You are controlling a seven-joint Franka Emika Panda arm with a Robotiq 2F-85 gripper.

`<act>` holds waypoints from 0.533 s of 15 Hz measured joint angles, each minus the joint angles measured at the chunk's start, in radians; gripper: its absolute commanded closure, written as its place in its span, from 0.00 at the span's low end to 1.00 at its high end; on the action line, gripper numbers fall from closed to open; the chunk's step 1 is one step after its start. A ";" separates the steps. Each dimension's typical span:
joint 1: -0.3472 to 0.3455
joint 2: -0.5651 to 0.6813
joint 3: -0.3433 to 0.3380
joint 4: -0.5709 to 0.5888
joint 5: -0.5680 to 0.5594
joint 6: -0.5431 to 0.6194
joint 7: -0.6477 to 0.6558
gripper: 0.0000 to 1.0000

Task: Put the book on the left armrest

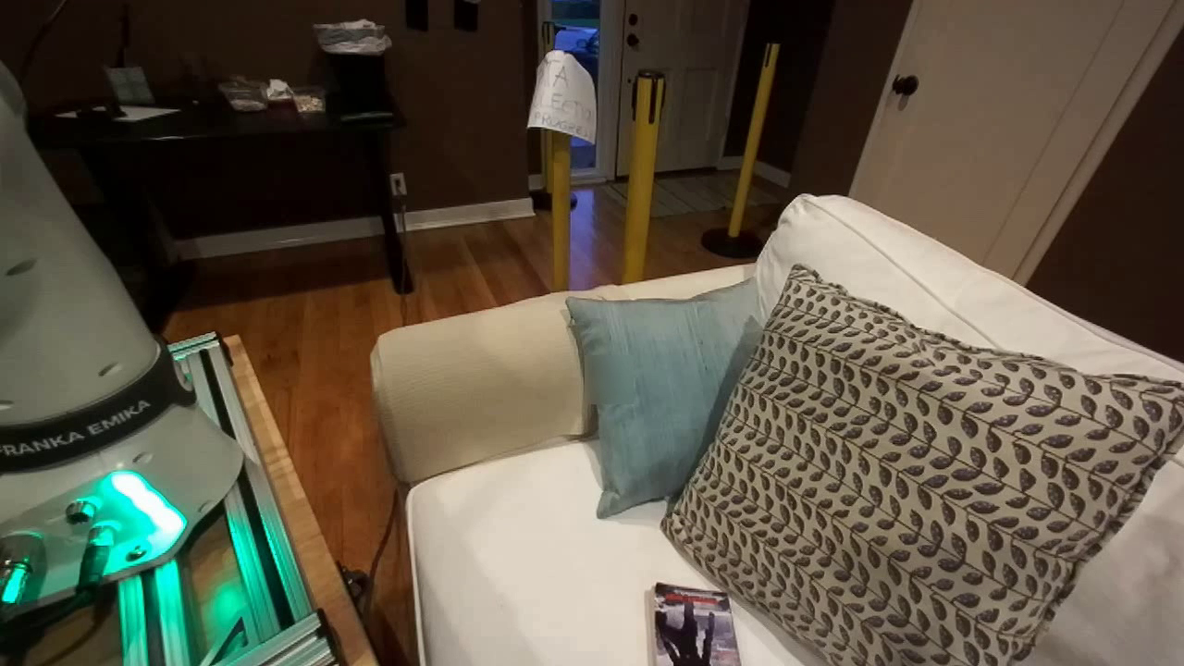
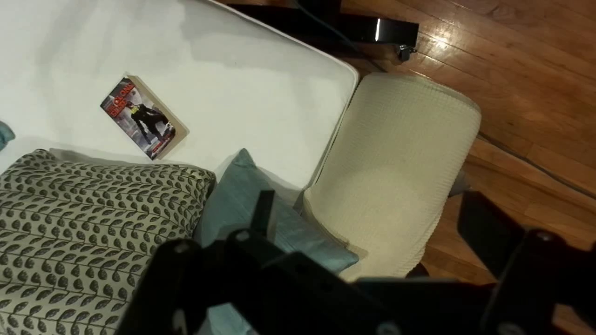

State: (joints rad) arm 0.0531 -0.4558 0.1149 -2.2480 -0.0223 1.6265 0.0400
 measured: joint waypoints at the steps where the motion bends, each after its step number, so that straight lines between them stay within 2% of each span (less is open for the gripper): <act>1: 0.000 0.000 0.000 0.000 0.000 0.000 0.000 0.00; 4: 0.000 0.000 -0.016 0.000 -0.001 0.003 -0.025 0.00; 8: -0.017 0.024 -0.131 -0.005 -0.014 0.079 -0.223 0.00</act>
State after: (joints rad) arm 0.0365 -0.4319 -0.0162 -2.2534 -0.0359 1.7055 -0.1834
